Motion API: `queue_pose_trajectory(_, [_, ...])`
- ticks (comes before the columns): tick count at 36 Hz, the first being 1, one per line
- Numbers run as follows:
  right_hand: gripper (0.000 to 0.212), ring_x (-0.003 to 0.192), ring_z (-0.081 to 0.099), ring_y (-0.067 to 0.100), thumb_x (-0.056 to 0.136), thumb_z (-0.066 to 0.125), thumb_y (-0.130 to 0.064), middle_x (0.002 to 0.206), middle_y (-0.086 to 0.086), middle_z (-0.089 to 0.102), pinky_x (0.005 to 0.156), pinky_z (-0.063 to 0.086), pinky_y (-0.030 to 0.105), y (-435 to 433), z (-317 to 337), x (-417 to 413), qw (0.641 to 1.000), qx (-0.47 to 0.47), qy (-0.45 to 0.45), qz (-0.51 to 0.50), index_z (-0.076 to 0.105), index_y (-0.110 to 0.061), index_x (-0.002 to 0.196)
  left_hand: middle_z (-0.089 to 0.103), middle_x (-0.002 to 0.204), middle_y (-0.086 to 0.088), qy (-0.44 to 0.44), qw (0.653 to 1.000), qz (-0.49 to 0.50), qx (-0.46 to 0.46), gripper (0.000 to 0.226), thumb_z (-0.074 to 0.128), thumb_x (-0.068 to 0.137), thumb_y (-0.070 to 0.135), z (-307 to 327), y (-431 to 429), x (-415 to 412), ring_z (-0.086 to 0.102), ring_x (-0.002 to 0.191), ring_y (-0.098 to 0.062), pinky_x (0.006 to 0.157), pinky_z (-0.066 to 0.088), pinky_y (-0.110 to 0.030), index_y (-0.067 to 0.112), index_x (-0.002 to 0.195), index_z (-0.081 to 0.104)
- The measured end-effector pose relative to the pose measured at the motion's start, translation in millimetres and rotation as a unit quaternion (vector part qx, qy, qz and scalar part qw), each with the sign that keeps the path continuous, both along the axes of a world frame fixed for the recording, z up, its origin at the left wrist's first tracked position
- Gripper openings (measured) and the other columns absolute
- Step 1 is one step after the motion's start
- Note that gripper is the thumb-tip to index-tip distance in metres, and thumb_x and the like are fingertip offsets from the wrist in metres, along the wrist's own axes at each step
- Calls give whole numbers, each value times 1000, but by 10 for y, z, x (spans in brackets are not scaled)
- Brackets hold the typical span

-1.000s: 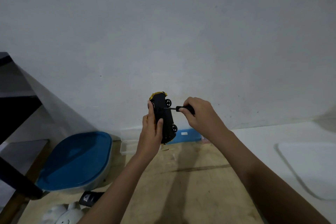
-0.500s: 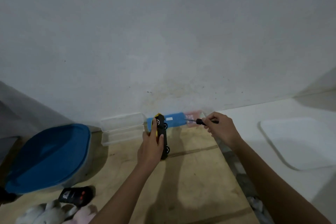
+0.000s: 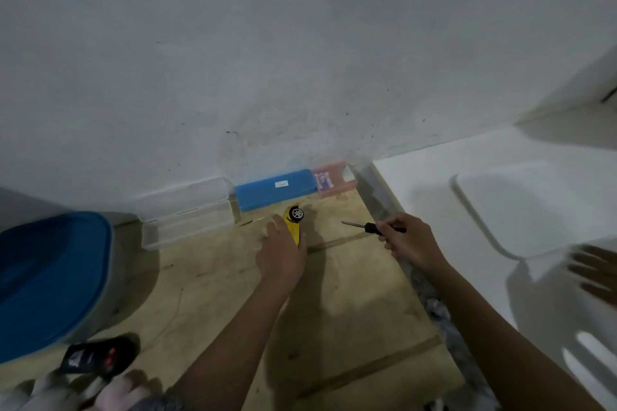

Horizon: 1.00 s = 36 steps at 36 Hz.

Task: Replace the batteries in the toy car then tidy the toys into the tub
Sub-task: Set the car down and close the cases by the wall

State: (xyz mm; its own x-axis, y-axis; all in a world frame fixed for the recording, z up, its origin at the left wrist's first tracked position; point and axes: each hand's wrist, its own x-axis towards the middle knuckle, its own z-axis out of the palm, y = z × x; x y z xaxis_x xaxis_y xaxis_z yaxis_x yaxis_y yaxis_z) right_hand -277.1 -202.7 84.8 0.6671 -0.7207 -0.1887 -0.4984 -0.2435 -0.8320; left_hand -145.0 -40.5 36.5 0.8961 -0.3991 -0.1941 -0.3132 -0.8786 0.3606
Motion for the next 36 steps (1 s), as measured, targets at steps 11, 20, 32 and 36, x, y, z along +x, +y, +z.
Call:
queue_pose_trajectory(11, [20,55,58,13,89,61,-21,72,10,66,48,47,17,-205,-318,-352,996,37,2,-76,61,-1,87,8,151,-17,180,980,-64,-57,66,40,97,33,-219,-427,-236,17,136,-38,105,30,-48,25,150,1])
queue_pose_trajectory(20, [18,52,55,15,88,61,-16,68,11,65,46,47,18,-150,-367,-328,995,41,-18,-85,63,2,87,6,151,-20,117,990,-71,40,77,52,91,44,-238,-545,-264,16,136,-37,101,36,-47,24,149,6])
queue_pose_trajectory(32, [17,55,56,13,89,60,-18,70,8,65,43,44,12,-178,-427,-362,995,45,-5,-87,63,-2,87,1,152,-21,202,976,-75,35,93,54,84,60,-227,-595,-227,24,135,-40,107,32,-42,29,150,-3])
queue_pose_trajectory(36, [18,56,57,14,89,60,-18,71,8,65,43,44,11,-167,-432,-336,996,43,-5,-83,63,-1,89,-2,152,-18,228,969,-89,24,95,57,81,61,-243,-543,-176,23,137,-39,109,30,-42,32,150,-2])
